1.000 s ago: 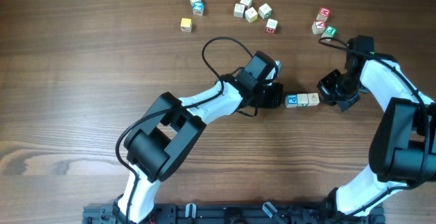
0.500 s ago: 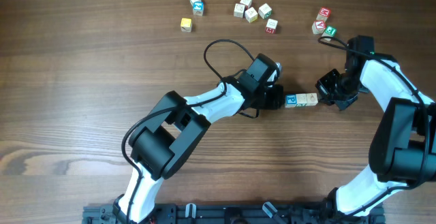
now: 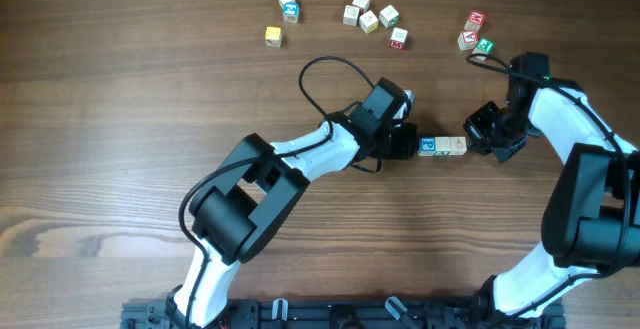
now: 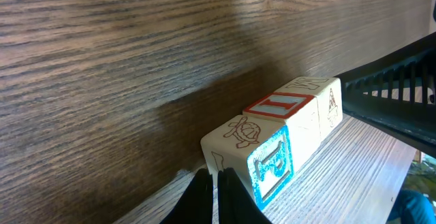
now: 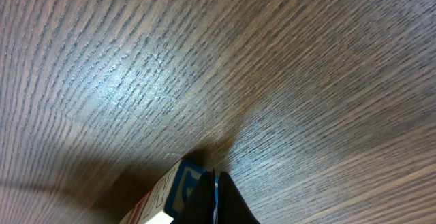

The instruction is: Form a horizontal line

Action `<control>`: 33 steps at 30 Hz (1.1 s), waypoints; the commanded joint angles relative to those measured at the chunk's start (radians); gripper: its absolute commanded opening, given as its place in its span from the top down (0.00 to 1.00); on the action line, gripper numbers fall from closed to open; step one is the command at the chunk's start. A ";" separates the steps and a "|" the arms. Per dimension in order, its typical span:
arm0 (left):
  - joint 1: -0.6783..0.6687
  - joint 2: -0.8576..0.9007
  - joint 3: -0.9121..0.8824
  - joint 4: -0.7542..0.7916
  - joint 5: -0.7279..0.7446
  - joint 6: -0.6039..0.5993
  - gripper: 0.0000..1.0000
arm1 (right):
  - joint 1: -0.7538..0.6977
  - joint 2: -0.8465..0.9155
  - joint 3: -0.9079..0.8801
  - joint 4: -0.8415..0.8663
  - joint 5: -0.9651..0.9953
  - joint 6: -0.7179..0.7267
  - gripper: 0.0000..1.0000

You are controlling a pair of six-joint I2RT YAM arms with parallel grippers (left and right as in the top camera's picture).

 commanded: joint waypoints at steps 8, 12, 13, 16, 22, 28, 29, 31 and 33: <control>-0.017 0.014 0.002 -0.040 -0.067 -0.005 0.92 | 0.002 0.017 0.003 0.000 0.019 -0.021 0.95; -0.017 0.014 0.002 -0.042 -0.068 -0.005 0.93 | 0.002 0.017 0.003 -0.002 0.111 -0.021 0.95; -0.017 0.014 0.002 -0.042 -0.072 -0.005 0.94 | 0.002 0.017 0.003 -0.002 0.134 -0.021 0.96; -0.017 0.011 0.002 -0.043 -0.082 -0.005 0.96 | 0.002 0.017 0.003 -0.002 0.196 -0.019 0.96; 0.022 -0.099 0.002 -0.200 -0.190 0.083 0.96 | 0.002 -0.003 0.003 -0.022 0.213 -0.021 0.96; 0.097 -0.437 0.002 -0.415 -0.554 0.236 0.96 | 0.002 -0.160 0.003 -0.072 0.212 -0.021 0.96; 0.124 -0.508 0.002 -0.443 -0.594 0.236 0.96 | 0.002 -0.201 0.003 -0.078 0.212 -0.021 0.95; 0.179 -0.620 0.002 -0.492 -0.609 0.236 0.96 | 0.002 -0.270 0.003 -0.086 0.203 -0.021 0.96; 0.217 -0.685 0.002 -0.529 -0.610 0.236 0.96 | 0.002 -0.335 0.003 -0.096 0.201 -0.021 0.96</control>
